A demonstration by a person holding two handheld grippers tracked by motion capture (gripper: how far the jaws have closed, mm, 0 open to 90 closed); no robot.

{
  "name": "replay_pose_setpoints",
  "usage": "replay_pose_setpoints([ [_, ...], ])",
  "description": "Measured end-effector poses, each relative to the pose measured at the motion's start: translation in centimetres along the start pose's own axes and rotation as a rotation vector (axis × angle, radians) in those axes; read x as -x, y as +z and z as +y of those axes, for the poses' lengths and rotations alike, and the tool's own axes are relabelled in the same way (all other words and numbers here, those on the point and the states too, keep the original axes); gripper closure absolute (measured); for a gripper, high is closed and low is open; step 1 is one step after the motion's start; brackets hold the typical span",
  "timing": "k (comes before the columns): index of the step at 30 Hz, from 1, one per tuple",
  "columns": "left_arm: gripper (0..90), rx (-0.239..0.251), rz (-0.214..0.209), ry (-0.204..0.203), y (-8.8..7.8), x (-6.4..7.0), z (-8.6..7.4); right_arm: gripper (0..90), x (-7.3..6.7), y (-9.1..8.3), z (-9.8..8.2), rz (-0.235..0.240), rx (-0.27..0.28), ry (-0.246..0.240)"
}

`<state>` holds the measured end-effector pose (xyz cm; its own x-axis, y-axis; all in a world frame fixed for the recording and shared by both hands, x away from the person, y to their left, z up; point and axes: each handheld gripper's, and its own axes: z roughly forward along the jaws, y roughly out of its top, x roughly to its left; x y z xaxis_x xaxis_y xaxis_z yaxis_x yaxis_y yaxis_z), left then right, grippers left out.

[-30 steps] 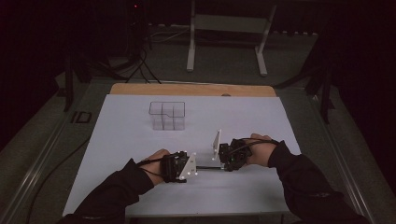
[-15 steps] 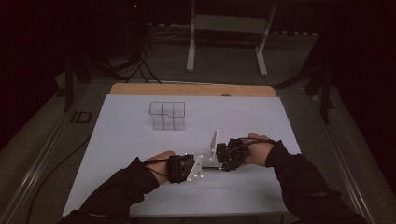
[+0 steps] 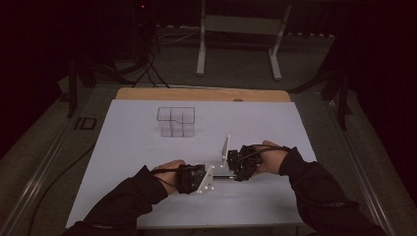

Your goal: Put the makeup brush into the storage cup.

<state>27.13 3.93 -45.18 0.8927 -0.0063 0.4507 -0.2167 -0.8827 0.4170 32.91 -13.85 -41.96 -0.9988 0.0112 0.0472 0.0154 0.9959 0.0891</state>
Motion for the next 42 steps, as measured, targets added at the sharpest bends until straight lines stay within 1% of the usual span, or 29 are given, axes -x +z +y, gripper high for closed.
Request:
replay_pose_setpoints([
  [1,84.9,-0.003,-0.002,-0.012,0.0,-0.2,-0.2,64.3,0.1,-0.2,-0.1,-0.034,0.006,0.027],
  [3,85.2,-0.015,0.007,-0.023,0.0,-0.4,-0.5,64.1,0.1,-0.3,-0.2,-0.032,0.017,0.027],
  [4,85.2,-0.02,0.006,-0.045,0.0,-0.4,-0.5,59.9,0.0,-0.6,-0.4,-0.042,0.05,0.024],
  [5,85.3,-0.025,0.006,-0.068,-0.1,-0.6,-0.7,59.7,0.0,-0.8,-0.5,-0.049,0.059,0.026],
  [6,85.3,-0.025,0.006,-0.068,-0.1,-0.6,-0.7,59.7,0.0,-0.8,-0.5,-0.049,0.059,0.026],
  [7,85.3,-0.019,0.006,-0.115,-0.2,-0.7,-0.8,56.3,-0.1,-1.4,-0.8,-0.082,0.084,0.054],
  [8,85.3,-0.019,0.006,-0.115,-0.2,-0.7,-0.8,56.3,-0.1,-1.4,-0.8,-0.082,0.084,0.054],
  [9,85.3,-0.019,0.006,-0.16,-0.4,-1.0,-1.0,54.9,0.0,-1.7,-0.9,-0.095,0.098,0.061],
  [10,85.3,-0.017,-0.002,-0.175,-0.6,-1.0,-1.1,51.1,-0.1,-2.5,-1.3,-0.127,0.15,0.093],
  [11,85.3,-0.017,0.003,-0.176,-0.7,-1.0,-1.3,49.0,-0.1,-3.0,-1.6,-0.14,0.173,0.11],
  [13,85.3,-0.017,0.001,-0.205,-1.0,-1.1,-1.5,45.7,-0.3,-3.8,-2.1,-0.17,0.222,0.129],
  [14,85.3,-0.017,0.001,-0.205,-1.0,-1.1,-1.5,45.7,-0.3,-3.8,-2.1,-0.17,0.222,0.129],
  [15,85.3,-0.014,0.009,-0.227,-1.2,-1.2,-1.8,43.8,-0.4,-4.2,-2.4,-0.192,0.25,0.14],
  [16,85.4,-0.012,0.009,-0.239,-1.3,-1.2,-1.9,41.8,-0.6,-4.9,-2.9,-0.218,0.298,0.158],
  [18,85.3,0.004,0.026,-0.266,-1.7,-1.3,-2.2,38.9,-0.9,-5.4,-3.4,-0.251,0.335,0.179],
  [19,85.3,0.004,0.026,-0.28,-1.9,-1.3,-2.4,36.8,-1.0,-5.6,-3.7,-0.265,0.354,0.191],
  [20,85.3,0.014,0.031,-0.284,-2.0,-1.3,-2.5,34.8,-1.1,-5.9,-3.9,-0.284,0.377,0.202],
  [22,85.3,0.023,0.044,-0.308,-2.3,-1.4,-2.8,31.3,-1.3,-6.3,-4.5,-0.316,0.42,0.228],
  [25,85.3,0.036,0.057,-0.345,-2.8,-1.6,-3.2,26.9,-1.5,-7.0,-5.6,-0.348,0.513,0.276],
  [27,85.4,0.055,0.065,-0.379,-3.0,-1.8,-3.6,22.8,-1.6,-7.4,-6.3,-0.379,0.575,0.316],
  [28,85.4,0.062,0.067,-0.395,-3.1,-1.8,-3.8,20.4,-1.6,-7.5,-6.6,-0.381,0.601,0.334],
  [30,85.4,0.087,0.076,-0.429,-3.4,-2.0,-4.1,19.4,-1.9,-7.6,-7.1,-0.407,0.641,0.361],
  [31,85.3,0.096,0.081,-0.45,-3.5,-2.0,-4.3,16.8,-2.0,-7.5,-7.3,-0.403,0.66,0.378],
  [32,85.3,0.101,0.083,-0.463,-3.6,-2.1,-4.5,15.4,-2.1,-7.4,-7.5,-0.412,0.676,0.391],
  [35,85.4,0.104,0.074,-0.504,-3.5,-2.1,-4.8,13.9,-2.6,-7.1,-7.8,-0.422,0.715,0.418],
  [37,85.4,0.122,0.048,-0.541,-3.5,-2.1,-5.1,13.2,-2.9,-6.8,-8.0,-0.432,0.755,0.449],
  [40,85.4,0.133,0.063,-0.567,-3.7,-2.0,-5.4,10.8,-3.1,-6.2,-8.2,-0.426,0.814,0.491],
  [41,85.4,0.137,0.077,-0.579,-3.8,-1.9,-5.6,10.7,-3.2,-5.9,-8.2,-0.432,0.824,0.502],
  [42,85.4,0.141,0.077,-0.589,-3.9,-1.9,-5.7,10.7,-3.2,-5.6,-8.2,-0.432,0.837,0.512],
])
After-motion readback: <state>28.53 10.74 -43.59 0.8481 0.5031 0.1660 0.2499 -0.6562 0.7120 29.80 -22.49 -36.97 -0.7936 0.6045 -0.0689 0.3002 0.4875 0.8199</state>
